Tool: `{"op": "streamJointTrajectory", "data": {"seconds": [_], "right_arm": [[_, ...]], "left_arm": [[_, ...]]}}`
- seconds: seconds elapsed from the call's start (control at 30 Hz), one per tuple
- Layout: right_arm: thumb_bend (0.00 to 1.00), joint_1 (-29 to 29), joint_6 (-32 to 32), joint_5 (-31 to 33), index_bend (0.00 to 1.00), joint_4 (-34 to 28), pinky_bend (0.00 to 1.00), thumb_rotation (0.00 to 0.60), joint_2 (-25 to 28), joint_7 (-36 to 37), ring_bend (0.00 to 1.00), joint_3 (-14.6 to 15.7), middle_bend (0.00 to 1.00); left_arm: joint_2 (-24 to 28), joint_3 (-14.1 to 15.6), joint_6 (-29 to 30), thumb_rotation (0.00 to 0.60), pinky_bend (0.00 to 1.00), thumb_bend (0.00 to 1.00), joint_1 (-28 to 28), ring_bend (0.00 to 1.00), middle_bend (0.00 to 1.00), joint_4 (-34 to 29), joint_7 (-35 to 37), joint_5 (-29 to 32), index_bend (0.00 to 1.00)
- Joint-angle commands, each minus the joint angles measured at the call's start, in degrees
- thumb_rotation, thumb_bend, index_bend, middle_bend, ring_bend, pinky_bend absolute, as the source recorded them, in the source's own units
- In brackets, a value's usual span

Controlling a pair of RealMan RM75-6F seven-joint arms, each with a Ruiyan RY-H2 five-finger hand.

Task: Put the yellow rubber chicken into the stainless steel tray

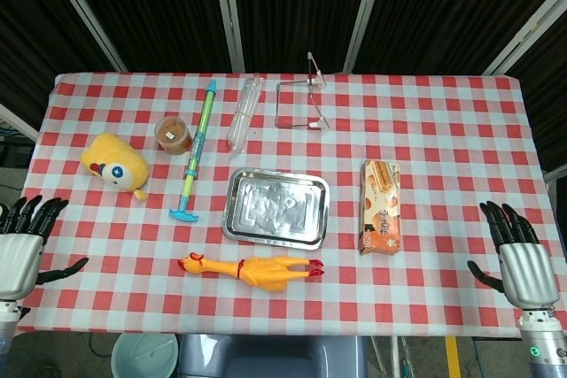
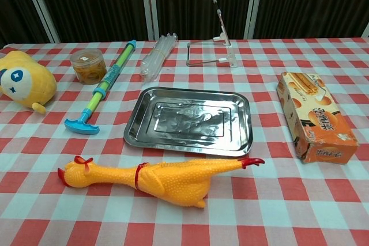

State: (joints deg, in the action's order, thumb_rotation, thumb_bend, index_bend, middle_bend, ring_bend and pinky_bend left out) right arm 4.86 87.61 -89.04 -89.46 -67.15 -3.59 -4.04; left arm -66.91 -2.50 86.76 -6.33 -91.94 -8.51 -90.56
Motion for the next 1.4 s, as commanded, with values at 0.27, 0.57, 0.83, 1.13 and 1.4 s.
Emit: {"op": "streamJointTrajectory", "data": {"seconds": [0.27,0.57,0.83,1.13,1.4], "right_arm": [[0.23,-0.2,0.8,-1.0,0.00,0.2,0.15,0.600,-0.2,0.3,0.06,0.3,0.10],[0.23,-0.5,1.3,-1.6,0.00,0.1,0.15,0.600,-0.2,0.1,0.06,0.6,0.10],[0.23,-0.6,1.5,-1.9,0.00,-0.3,0.15,0.600,-0.1,-0.1,0.06,0.8,0.10],[0.23,-1.0,1.9,-1.9,0.00,-0.2,0.15,0.600,0.3,0.5,0.06,1.0,0.10],[0.23,-1.7,2.3,-1.4,0.00,0.4,0.15,0.600,0.5,1.6,0.06,1.1,0.10]], "left_arm": [[-2.1,1.3,-7.9,0.600,0.21,0.02,-7.9,0.17,0.27,0.3,-2.6,-8.3,0.23],[-6.3,1.1,-22.2,0.600,0.21,0.02,-17.5,0.20,0.27,-3.0,-7.3,-9.1,0.22],[-12.8,-0.4,-30.7,0.600,0.27,0.03,-23.2,0.24,0.31,-4.4,-12.6,-6.6,0.26],[-21.6,-1.8,-35.7,0.600,0.38,0.05,-26.7,0.26,0.31,-2.8,-21.2,-0.4,0.26],[-25.6,-1.1,-35.6,0.600,0.39,0.07,-26.5,0.27,0.32,-0.4,-27.1,4.9,0.26]]}}
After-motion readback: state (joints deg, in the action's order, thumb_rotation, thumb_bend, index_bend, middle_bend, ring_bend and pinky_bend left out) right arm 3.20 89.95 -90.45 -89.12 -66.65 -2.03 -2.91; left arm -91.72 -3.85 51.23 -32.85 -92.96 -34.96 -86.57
